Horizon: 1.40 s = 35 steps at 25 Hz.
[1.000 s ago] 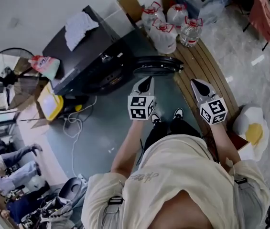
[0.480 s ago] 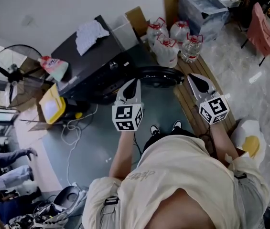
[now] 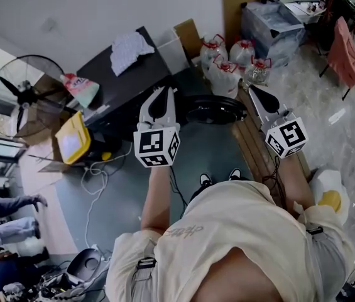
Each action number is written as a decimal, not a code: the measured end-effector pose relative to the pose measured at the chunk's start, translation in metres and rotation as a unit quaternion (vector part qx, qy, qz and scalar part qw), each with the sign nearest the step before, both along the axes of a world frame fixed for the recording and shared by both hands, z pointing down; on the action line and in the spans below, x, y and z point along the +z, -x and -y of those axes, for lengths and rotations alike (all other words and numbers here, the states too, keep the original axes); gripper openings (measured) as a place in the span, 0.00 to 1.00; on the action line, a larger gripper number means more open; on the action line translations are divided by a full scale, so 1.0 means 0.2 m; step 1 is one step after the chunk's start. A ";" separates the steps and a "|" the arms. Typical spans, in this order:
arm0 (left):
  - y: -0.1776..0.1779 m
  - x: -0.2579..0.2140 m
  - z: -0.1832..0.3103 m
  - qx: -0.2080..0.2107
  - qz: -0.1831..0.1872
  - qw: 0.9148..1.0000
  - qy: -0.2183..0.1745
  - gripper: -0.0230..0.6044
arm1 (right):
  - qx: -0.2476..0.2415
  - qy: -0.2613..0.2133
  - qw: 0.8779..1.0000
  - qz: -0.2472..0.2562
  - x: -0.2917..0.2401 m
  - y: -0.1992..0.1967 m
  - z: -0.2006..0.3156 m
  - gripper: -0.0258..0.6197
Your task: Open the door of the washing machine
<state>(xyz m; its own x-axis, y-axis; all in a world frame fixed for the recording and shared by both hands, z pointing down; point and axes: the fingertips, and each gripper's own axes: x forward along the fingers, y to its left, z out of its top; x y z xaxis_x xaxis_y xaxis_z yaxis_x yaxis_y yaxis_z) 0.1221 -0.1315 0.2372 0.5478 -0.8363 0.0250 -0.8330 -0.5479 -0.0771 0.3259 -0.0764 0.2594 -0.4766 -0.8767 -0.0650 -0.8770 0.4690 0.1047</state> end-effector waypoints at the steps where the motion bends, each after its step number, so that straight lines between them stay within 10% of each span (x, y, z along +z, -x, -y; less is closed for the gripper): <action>1: 0.02 -0.02 0.01 -0.002 0.001 1.000 -0.006 0.06 | -0.001 -0.008 1.000 -0.002 -0.03 0.01 0.01 0.04; 35: 0.21 0.10 0.04 -0.017 -0.005 1.000 0.018 0.06 | 0.002 0.005 1.000 -0.013 -0.03 0.16 0.08 0.04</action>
